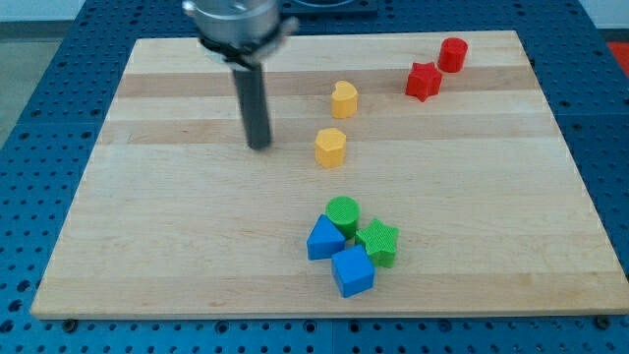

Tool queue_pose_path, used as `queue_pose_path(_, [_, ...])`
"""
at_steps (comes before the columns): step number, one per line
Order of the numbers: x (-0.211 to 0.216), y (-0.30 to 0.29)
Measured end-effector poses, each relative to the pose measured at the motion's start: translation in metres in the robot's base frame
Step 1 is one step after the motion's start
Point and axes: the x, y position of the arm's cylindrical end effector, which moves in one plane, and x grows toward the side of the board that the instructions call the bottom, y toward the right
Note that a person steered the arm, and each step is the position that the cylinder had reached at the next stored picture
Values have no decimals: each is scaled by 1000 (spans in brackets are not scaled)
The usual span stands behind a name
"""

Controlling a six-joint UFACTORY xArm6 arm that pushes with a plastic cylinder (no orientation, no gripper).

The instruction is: Nudge the yellow heart right a bit

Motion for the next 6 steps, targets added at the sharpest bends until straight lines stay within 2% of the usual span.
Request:
queue_pose_path(1, [-64, 0])
queue_pose_path(2, [-90, 57])
queue_pose_path(3, [-69, 83])
queue_pose_path(4, [-48, 74])
queue_pose_path(5, [-47, 113])
queue_pose_path(6, [-70, 133])
